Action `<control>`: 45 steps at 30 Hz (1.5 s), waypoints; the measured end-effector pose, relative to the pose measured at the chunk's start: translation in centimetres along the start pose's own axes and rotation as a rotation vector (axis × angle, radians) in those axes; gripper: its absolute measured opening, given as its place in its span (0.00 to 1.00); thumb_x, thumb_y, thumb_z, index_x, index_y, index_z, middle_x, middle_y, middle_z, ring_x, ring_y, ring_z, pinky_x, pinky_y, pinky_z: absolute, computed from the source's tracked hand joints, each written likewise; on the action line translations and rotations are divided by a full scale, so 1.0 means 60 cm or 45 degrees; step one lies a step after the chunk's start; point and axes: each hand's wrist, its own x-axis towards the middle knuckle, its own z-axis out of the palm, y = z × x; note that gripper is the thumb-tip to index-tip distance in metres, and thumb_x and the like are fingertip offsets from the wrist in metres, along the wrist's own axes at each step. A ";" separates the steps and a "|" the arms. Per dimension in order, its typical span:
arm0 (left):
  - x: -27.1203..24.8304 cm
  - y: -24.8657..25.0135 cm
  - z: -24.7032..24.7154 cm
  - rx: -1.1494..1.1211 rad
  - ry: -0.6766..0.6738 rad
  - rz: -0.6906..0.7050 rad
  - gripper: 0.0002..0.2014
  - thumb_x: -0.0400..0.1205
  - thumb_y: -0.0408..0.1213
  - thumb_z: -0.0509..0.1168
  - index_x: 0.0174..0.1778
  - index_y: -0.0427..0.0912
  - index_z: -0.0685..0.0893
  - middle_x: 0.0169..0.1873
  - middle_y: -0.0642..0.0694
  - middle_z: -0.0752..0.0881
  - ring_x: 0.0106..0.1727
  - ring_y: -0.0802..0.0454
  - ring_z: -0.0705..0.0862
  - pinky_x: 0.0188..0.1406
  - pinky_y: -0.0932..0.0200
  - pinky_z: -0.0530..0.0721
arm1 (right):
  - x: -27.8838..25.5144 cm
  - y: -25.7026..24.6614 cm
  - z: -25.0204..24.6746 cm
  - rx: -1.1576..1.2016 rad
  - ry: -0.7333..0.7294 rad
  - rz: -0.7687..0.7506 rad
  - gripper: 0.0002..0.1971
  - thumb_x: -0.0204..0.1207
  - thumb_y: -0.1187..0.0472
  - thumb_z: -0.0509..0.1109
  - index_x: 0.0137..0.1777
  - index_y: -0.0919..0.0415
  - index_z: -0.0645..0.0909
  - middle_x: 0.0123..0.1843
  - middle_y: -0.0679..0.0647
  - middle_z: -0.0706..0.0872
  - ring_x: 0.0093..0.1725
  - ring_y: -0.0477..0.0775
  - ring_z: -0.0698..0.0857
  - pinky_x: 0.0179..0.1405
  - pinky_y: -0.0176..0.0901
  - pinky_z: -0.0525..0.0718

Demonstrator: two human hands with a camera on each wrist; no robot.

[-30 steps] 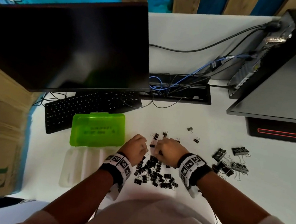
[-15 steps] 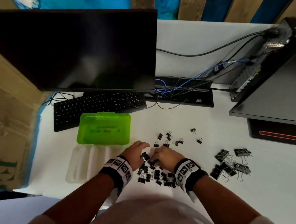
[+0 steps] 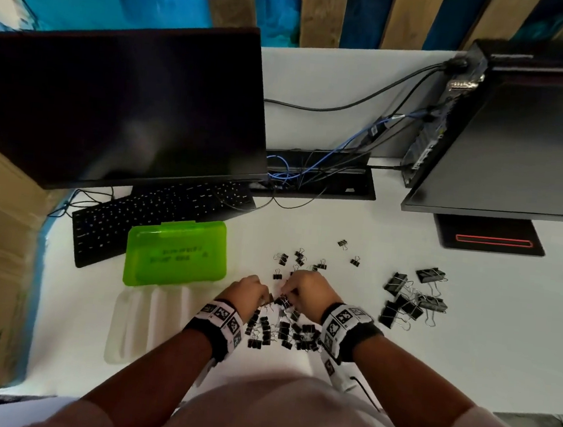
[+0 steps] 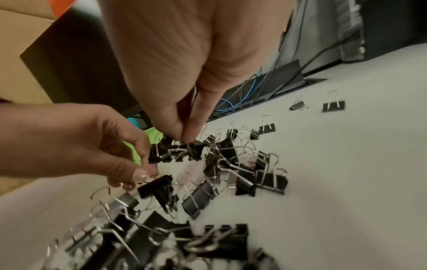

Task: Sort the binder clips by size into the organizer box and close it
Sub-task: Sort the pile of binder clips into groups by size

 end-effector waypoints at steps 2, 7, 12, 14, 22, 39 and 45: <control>-0.001 0.009 0.000 0.048 -0.007 -0.001 0.10 0.79 0.30 0.58 0.49 0.45 0.84 0.50 0.42 0.78 0.50 0.39 0.82 0.48 0.55 0.78 | -0.003 -0.003 0.004 -0.090 -0.041 -0.008 0.09 0.72 0.70 0.66 0.45 0.59 0.87 0.50 0.55 0.87 0.49 0.55 0.85 0.49 0.39 0.80; -0.011 0.013 0.008 0.013 0.020 0.092 0.18 0.79 0.27 0.60 0.62 0.48 0.77 0.57 0.47 0.76 0.51 0.45 0.85 0.54 0.50 0.84 | -0.012 -0.007 0.000 -0.112 0.017 0.040 0.09 0.74 0.69 0.65 0.45 0.60 0.86 0.50 0.56 0.88 0.50 0.57 0.85 0.54 0.46 0.83; -0.020 0.019 0.013 0.035 -0.051 0.177 0.21 0.78 0.27 0.58 0.64 0.51 0.76 0.60 0.50 0.75 0.50 0.50 0.84 0.47 0.57 0.81 | -0.018 0.008 -0.016 0.148 0.177 0.250 0.06 0.73 0.67 0.70 0.40 0.62 0.89 0.45 0.53 0.91 0.43 0.48 0.86 0.47 0.30 0.78; -0.019 0.020 0.016 0.078 -0.078 0.224 0.23 0.77 0.23 0.59 0.65 0.49 0.76 0.62 0.49 0.73 0.55 0.47 0.82 0.49 0.56 0.80 | -0.022 0.014 -0.021 0.259 0.239 0.317 0.05 0.72 0.66 0.72 0.41 0.61 0.89 0.44 0.51 0.91 0.41 0.44 0.85 0.45 0.28 0.79; -0.009 0.019 0.017 0.180 -0.111 0.285 0.19 0.80 0.27 0.58 0.66 0.47 0.75 0.62 0.46 0.72 0.53 0.47 0.82 0.54 0.50 0.82 | -0.066 0.034 -0.050 0.422 0.208 0.338 0.02 0.69 0.66 0.76 0.39 0.60 0.88 0.36 0.45 0.88 0.33 0.35 0.84 0.37 0.25 0.80; 0.011 0.000 -0.002 -0.458 0.212 0.028 0.12 0.69 0.32 0.73 0.27 0.50 0.77 0.38 0.46 0.86 0.38 0.52 0.86 0.35 0.59 0.86 | -0.128 0.088 -0.082 0.354 0.137 0.460 0.08 0.70 0.66 0.74 0.48 0.57 0.88 0.37 0.52 0.91 0.36 0.46 0.90 0.46 0.39 0.89; -0.005 0.108 -0.007 -0.368 0.045 0.306 0.09 0.73 0.37 0.72 0.33 0.50 0.78 0.39 0.51 0.84 0.40 0.55 0.84 0.37 0.64 0.82 | -0.147 0.096 -0.097 0.431 0.146 0.504 0.05 0.72 0.70 0.72 0.46 0.63 0.88 0.30 0.50 0.89 0.30 0.45 0.89 0.39 0.35 0.89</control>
